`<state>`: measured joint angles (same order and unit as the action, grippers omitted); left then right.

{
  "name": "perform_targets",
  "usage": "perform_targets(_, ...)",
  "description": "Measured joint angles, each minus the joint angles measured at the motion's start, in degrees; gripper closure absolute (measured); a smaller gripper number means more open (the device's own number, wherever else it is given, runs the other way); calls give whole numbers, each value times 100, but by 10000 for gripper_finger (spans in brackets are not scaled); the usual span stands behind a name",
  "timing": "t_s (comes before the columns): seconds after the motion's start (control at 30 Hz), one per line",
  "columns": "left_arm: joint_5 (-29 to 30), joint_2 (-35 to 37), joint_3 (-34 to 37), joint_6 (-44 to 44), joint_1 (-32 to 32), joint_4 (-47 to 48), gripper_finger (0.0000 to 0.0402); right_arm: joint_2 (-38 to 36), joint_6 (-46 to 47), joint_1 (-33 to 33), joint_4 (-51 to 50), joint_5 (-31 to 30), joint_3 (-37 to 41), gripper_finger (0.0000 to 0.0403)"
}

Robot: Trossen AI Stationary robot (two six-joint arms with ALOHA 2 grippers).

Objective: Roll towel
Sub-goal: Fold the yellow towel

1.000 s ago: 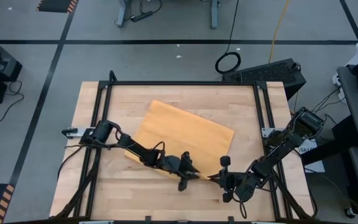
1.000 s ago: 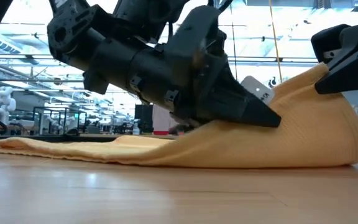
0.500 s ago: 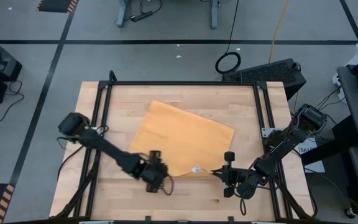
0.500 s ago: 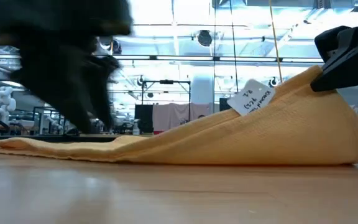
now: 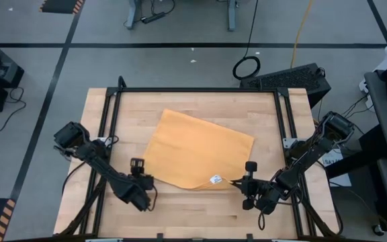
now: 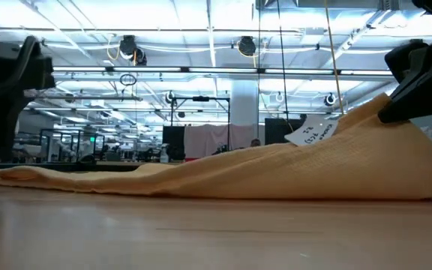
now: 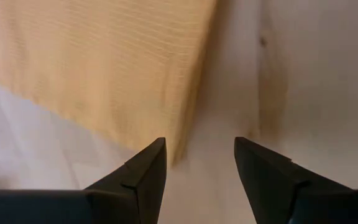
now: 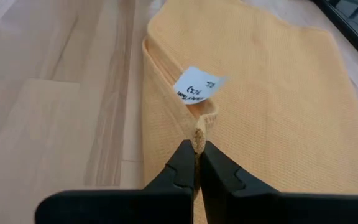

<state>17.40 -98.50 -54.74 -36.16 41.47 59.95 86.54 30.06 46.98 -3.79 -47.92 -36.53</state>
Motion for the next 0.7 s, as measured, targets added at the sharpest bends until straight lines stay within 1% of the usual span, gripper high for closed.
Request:
perform_targets(0.23, -108, 282, 411, -104, 47, -14, 208, 0, 40, 0, -12, 0, 0, 403)
perform_targets(0.37, 75, 551, 739, -110, 41, -311, 208, 0, 81, 0, -85, 0, 0, 403)
perform_targets(0.57, 131, 750, 1137, -72, -38, -747, 209, 0, 86, 0, -105, 0, 0, 402)
perform_targets(0.63, 158, 772, 1262, 46, -77, -935, 216, 0, 86, 0, -104, 0, 0, 402)
perform_targets(0.7, 155, 780, 1358, 75, -119, -1042, 235, -2, 86, 0, -105, 0, 0, 402)
